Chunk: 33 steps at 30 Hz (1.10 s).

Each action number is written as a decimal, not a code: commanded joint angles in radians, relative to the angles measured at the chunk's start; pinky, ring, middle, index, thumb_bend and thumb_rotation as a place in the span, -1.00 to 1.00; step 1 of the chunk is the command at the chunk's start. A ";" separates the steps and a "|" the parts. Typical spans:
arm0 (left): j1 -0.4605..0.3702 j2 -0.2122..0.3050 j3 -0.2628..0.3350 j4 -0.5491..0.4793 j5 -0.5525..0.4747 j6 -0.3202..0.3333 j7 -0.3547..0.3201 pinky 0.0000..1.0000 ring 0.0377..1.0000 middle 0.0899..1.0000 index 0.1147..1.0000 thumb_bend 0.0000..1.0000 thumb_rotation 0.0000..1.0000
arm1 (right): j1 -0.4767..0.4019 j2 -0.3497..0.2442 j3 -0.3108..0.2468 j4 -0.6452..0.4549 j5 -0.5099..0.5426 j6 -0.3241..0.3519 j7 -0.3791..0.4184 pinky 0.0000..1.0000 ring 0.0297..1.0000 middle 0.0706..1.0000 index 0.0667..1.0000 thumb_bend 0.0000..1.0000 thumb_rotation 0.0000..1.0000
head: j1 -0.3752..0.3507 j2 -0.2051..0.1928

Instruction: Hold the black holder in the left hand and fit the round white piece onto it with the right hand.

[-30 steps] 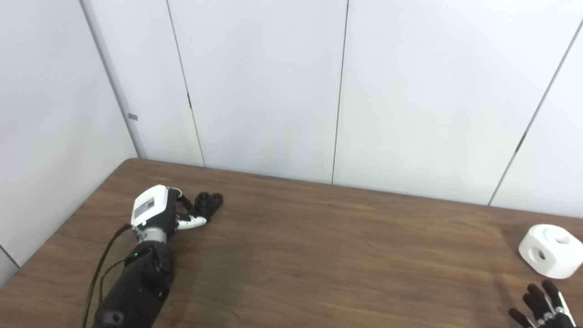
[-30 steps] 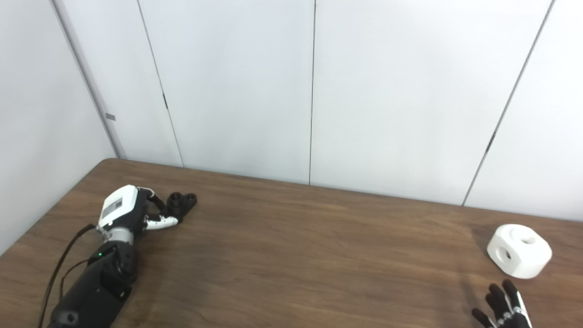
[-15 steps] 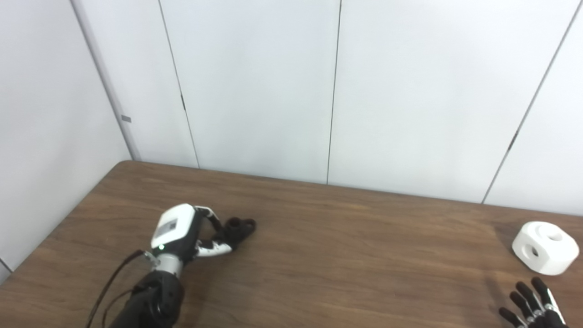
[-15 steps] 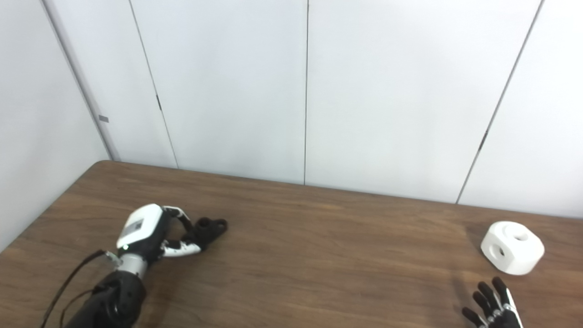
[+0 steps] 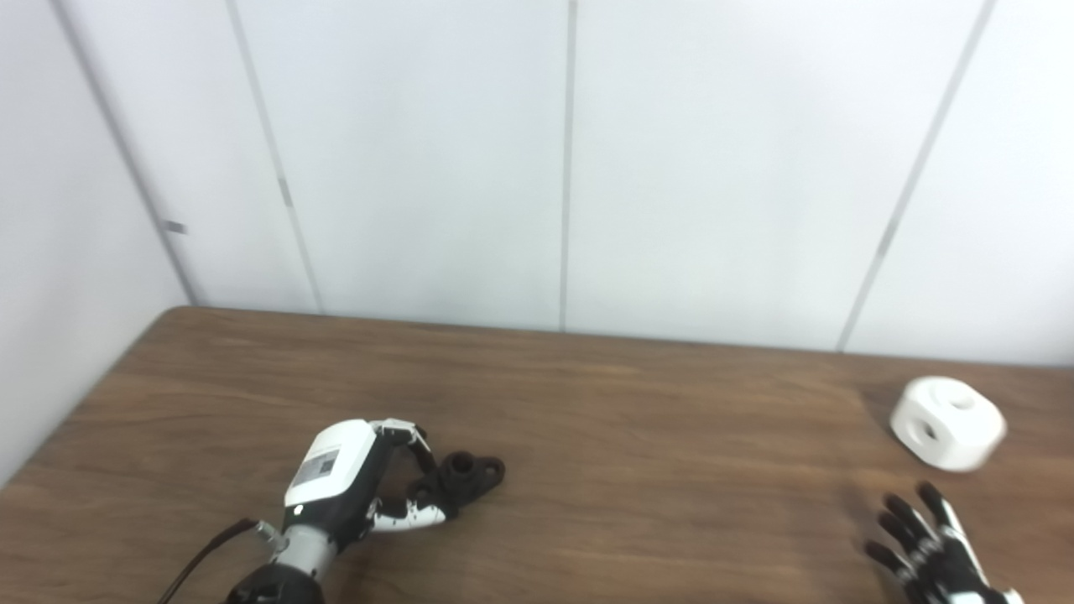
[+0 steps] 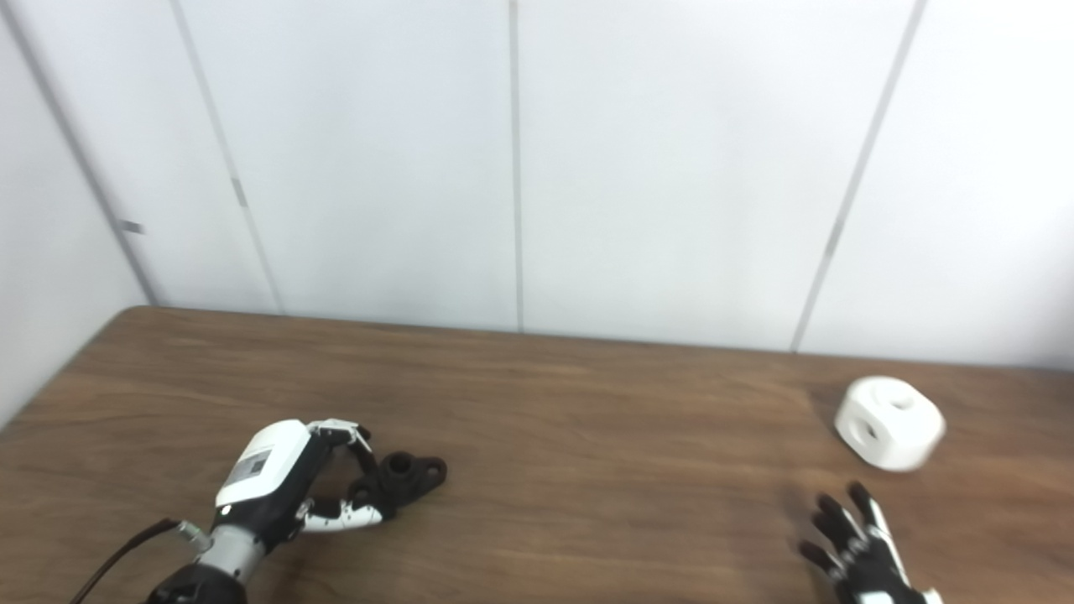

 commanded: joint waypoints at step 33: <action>0.176 -0.130 -0.167 -0.116 0.108 -0.242 -0.088 0.83 0.72 0.52 -0.16 0.03 -0.89 | 0.005 0.027 0.044 -0.148 -0.035 0.159 -0.067 0.67 0.84 0.83 0.99 0.25 0.79 | -0.114 0.146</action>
